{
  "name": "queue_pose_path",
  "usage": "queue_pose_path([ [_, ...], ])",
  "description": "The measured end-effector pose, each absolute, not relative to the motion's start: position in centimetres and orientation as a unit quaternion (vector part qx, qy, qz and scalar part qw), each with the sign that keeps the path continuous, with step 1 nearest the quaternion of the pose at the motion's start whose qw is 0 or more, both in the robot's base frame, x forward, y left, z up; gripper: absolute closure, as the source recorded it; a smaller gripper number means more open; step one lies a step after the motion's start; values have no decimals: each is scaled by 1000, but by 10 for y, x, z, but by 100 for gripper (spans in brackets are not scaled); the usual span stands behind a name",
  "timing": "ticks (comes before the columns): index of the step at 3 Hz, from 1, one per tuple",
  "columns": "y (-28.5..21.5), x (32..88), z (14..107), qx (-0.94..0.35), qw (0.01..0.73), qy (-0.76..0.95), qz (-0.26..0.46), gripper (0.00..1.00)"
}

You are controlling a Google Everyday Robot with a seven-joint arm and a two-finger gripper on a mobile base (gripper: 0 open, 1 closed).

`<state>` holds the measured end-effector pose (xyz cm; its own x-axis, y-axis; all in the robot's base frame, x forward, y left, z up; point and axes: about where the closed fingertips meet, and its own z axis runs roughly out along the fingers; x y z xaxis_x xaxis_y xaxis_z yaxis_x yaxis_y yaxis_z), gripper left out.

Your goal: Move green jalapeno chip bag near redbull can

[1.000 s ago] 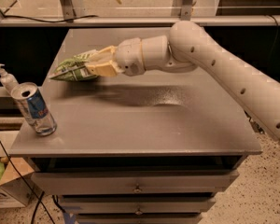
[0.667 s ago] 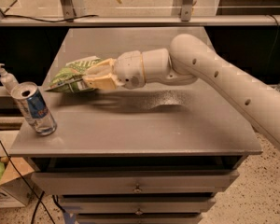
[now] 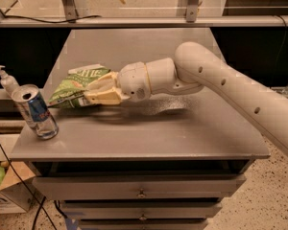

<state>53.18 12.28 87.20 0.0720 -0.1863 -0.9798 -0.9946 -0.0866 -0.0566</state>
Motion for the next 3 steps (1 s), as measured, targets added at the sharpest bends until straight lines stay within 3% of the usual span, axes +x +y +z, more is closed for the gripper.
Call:
queue_pose_path([
  [2,126,524,872,-588,437,501,460,10],
  [3,128,523,872,-589,436,500,461,0],
])
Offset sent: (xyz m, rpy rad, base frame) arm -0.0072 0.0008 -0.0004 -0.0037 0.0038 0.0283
